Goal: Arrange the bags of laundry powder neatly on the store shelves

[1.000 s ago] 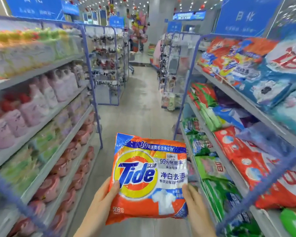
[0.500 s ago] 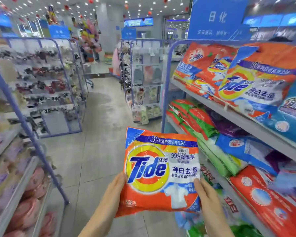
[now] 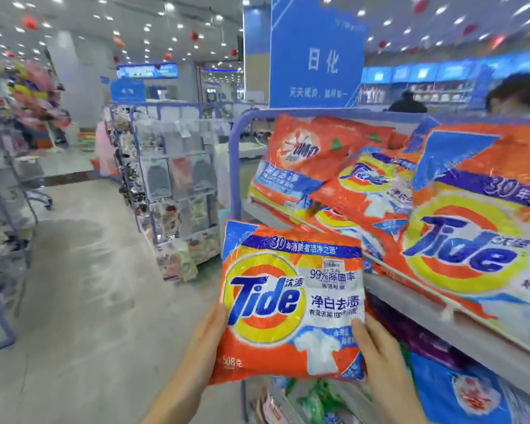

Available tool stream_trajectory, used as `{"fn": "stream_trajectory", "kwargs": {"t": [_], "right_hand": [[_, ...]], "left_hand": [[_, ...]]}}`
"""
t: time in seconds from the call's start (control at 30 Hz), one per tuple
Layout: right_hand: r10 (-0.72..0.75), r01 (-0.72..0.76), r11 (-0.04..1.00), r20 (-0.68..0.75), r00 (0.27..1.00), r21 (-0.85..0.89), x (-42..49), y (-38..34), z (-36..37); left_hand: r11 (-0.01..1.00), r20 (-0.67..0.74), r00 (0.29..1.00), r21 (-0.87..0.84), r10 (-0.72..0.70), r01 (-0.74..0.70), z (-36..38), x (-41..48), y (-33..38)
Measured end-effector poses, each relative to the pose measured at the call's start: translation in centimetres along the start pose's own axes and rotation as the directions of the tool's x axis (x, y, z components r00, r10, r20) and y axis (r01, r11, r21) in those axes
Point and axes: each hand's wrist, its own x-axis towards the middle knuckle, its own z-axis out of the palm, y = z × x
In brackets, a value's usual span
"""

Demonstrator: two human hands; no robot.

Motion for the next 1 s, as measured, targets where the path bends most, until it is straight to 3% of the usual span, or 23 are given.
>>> {"fn": "stream_trajectory", "kwargs": {"t": [0.07, 0.13, 0.23, 0.3, 0.4, 0.57, 0.8, 1.0], "right_hand": [[-0.042, 0.040, 0.999, -0.068, 0.997, -0.031, 2.5, -0.8, 0.1], [-0.103, 0.096, 0.994, -0.137, 0.985, -0.061, 4.3, -2.1, 0.3], [-0.264, 0.207, 0.943, -0.208, 0.942, -0.261, 7.1, -3.7, 0.9], [-0.330, 0.198, 0.905, -0.328, 0.885, -0.376, 9.0, -4.1, 1.0], [-0.413, 0.165, 0.861, -0.473, 0.778, -0.481, 11.7, -5.3, 1.2], [-0.472, 0.056, 0.800, -0.569, 0.673, -0.598, 14.6, -6.6, 1.8], [-0.527, -0.048, 0.702, -0.563, 0.636, -0.711, 15.7, -6.4, 1.8], [-0.560, -0.098, 0.663, -0.579, 0.593, -0.742, 18.2, -7.7, 0.9]], "left_hand": [[1.000, 0.190, 0.982, 0.024, 0.013, -0.017, 1.2, 3.1, 1.1], [0.996, 0.387, 0.920, 0.051, 0.053, -0.079, 2.6, 5.2, 2.6], [0.969, 0.600, 0.781, 0.037, 0.174, -0.245, 5.3, 8.6, 5.7], [0.955, 0.693, 0.696, 0.034, 0.190, -0.295, 7.5, 11.7, 6.8], [0.923, 0.765, 0.613, 0.064, 0.198, -0.378, 11.5, 15.8, 8.4], [0.902, 0.844, 0.504, 0.058, 0.184, -0.427, 16.1, 19.0, 9.7], [0.801, 0.882, 0.403, 0.051, 0.243, -0.596, 18.0, 20.6, 9.2], [0.774, 0.892, 0.392, 0.080, 0.226, -0.628, 20.5, 21.2, 9.8]]}}
